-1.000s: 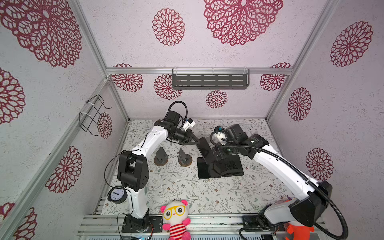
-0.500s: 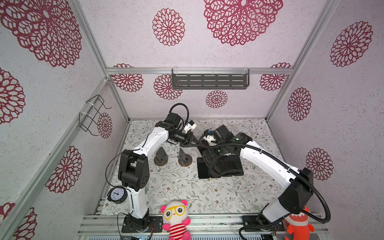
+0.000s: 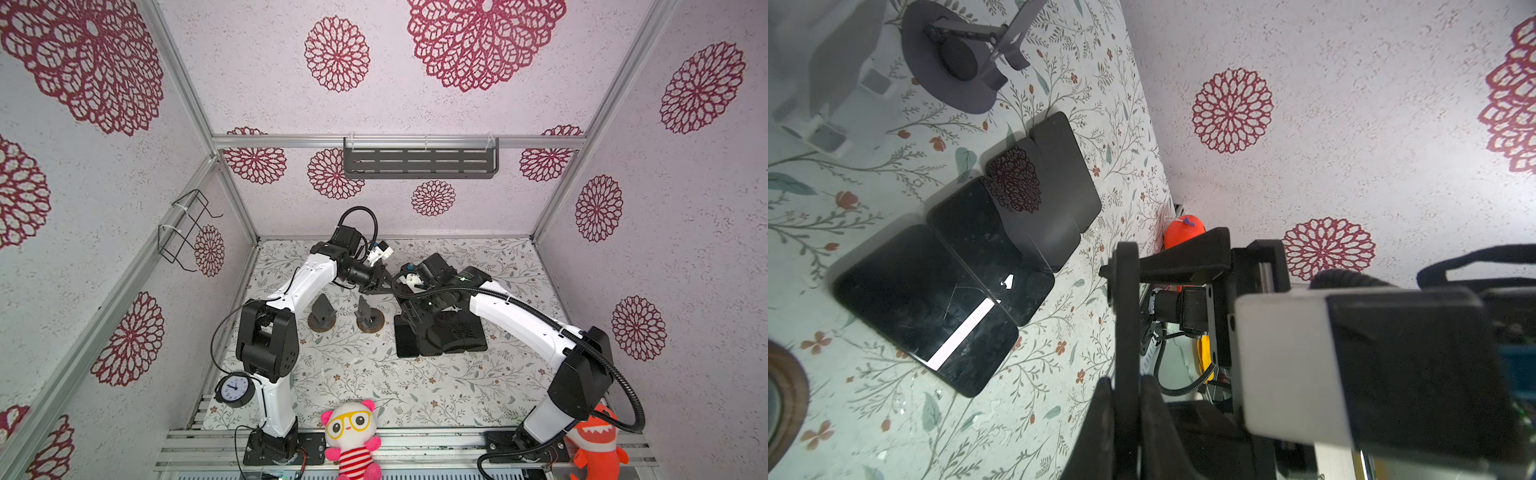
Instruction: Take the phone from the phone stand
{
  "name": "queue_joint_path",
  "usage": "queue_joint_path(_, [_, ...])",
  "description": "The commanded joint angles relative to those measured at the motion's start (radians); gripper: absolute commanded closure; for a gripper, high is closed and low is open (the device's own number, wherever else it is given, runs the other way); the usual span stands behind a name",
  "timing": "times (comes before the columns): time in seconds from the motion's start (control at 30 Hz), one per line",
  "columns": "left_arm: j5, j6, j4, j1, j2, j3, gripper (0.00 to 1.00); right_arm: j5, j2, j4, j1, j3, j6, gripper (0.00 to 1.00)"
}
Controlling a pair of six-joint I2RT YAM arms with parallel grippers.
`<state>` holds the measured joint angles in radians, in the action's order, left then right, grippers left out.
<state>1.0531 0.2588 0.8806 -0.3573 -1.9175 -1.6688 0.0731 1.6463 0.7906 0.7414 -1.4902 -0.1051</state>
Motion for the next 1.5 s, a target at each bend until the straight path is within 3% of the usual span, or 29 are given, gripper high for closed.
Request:
queue_joint_path(0.0, [0.037,-0.024,0.000,0.001,0.002,-0.005,1.00,-0.037,-0.022,-0.011,0.003,-0.021,-0.015,0.37])
queue_joint_path(0.1, [0.035,-0.024,0.000,0.002,0.002,-0.005,1.00,-0.048,-0.026,-0.012,0.003,-0.021,-0.016,0.41])
queue_joint_path(0.2, [0.030,-0.018,-0.001,0.005,0.000,-0.007,0.70,-0.072,-0.031,-0.007,0.000,-0.022,-0.013,0.46])
queue_joint_path(0.3, [0.017,-0.012,0.001,0.013,0.004,-0.007,0.50,-0.097,-0.045,0.014,-0.019,-0.017,0.004,0.48])
queue_joint_path(0.47, [-0.034,-0.011,0.000,0.020,0.015,-0.001,0.30,-0.131,-0.092,0.059,-0.113,0.051,0.066,0.52])
queue_joint_path(0.73, [-0.109,0.028,-0.068,0.037,0.047,0.032,0.27,-0.177,-0.169,0.065,-0.392,0.236,0.103,0.61])
queue_joint_path(1.0, [-0.153,0.045,-0.094,0.067,0.059,0.052,0.28,-0.191,-0.055,0.044,-0.598,0.284,0.192,0.76])
queue_joint_path(1.47, [-0.191,0.031,-0.078,0.066,0.063,0.053,0.28,-0.123,0.137,0.008,-0.721,0.261,0.273,0.72])
